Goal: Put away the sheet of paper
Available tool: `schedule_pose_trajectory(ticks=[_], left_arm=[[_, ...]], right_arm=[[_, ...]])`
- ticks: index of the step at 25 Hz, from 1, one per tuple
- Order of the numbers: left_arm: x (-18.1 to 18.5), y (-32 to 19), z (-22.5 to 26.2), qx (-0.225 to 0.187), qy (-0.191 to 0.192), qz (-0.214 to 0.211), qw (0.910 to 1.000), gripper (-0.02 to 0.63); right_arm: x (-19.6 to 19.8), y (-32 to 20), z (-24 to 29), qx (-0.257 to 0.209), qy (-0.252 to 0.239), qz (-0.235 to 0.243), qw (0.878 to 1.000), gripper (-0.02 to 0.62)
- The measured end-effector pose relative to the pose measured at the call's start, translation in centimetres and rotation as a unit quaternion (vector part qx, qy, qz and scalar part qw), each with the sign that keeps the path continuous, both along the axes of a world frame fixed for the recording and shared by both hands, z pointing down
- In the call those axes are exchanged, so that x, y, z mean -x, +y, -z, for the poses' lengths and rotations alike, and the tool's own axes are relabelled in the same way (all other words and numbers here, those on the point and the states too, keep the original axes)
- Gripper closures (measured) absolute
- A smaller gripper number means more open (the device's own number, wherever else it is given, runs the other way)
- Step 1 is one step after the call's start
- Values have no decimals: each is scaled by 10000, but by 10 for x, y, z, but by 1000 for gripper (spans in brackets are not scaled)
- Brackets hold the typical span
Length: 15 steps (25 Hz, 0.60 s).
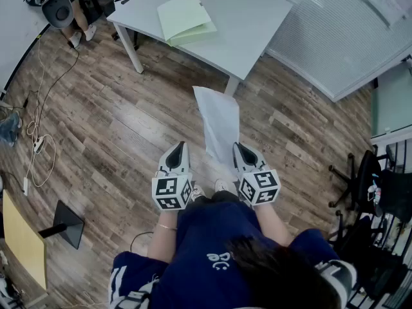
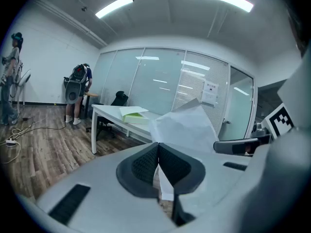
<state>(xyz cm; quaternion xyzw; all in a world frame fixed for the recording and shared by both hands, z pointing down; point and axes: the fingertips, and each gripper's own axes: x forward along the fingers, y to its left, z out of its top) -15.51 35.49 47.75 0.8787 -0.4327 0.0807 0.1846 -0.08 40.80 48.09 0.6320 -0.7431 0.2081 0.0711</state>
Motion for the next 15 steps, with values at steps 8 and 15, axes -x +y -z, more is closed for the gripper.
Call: schedule_pose_trajectory(ticks=[8,15], left_arm=[[-4,9,-5,-48,-81,161,9998,600],[-21,-37,-15,73,-136,557,9983,600]], right_arm=[[-18,-5,2,-193,184,-94,9996,586],[-57,-63,-3,-235,114,-109,9996,586]])
